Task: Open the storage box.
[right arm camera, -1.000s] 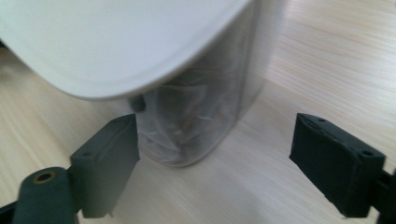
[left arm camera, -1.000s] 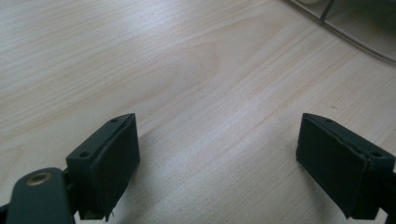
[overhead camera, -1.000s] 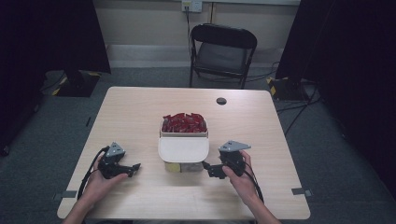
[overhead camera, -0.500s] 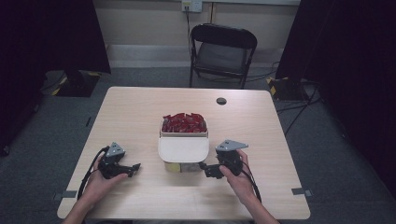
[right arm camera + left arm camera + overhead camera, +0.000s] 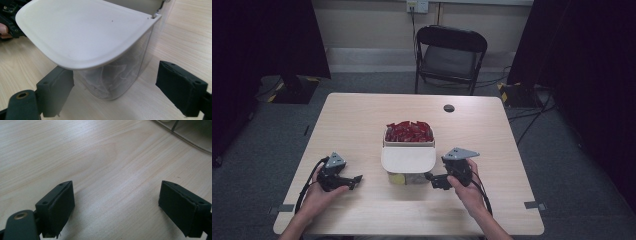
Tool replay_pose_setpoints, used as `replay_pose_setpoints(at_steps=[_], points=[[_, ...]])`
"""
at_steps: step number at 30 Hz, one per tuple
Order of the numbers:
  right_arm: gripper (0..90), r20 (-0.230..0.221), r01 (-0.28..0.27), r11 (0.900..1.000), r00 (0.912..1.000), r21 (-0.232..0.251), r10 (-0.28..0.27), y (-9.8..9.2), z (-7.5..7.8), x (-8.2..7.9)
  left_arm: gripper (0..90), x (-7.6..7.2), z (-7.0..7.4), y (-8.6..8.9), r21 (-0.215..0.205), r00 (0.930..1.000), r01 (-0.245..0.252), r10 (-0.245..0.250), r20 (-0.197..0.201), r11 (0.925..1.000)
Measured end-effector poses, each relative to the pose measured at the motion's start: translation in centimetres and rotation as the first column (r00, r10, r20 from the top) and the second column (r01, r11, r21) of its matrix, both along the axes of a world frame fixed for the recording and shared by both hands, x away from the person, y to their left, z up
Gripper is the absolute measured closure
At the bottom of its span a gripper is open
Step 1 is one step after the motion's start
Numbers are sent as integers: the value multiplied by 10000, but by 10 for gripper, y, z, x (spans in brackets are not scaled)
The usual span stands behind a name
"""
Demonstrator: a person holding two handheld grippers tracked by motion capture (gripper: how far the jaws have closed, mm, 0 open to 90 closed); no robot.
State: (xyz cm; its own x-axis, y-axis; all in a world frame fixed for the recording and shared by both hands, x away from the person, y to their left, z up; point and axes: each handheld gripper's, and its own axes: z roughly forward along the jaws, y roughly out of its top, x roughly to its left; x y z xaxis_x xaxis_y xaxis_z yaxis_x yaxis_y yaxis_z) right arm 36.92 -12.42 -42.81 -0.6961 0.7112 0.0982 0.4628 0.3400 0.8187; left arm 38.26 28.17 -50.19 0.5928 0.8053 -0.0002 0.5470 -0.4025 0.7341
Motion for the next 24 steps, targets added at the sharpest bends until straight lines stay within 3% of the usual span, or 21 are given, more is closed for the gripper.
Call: replay_pose_setpoints(at_steps=[12,24], points=[[140,164,17,9996,9999,287,-22,4,9,3,129,0,0,0,5,10000,-11,11,20,10000],[140,-144,7,9978,9999,668,2,6,16,15,129,0,0,0,18,10000,-11,11,25,10000]])
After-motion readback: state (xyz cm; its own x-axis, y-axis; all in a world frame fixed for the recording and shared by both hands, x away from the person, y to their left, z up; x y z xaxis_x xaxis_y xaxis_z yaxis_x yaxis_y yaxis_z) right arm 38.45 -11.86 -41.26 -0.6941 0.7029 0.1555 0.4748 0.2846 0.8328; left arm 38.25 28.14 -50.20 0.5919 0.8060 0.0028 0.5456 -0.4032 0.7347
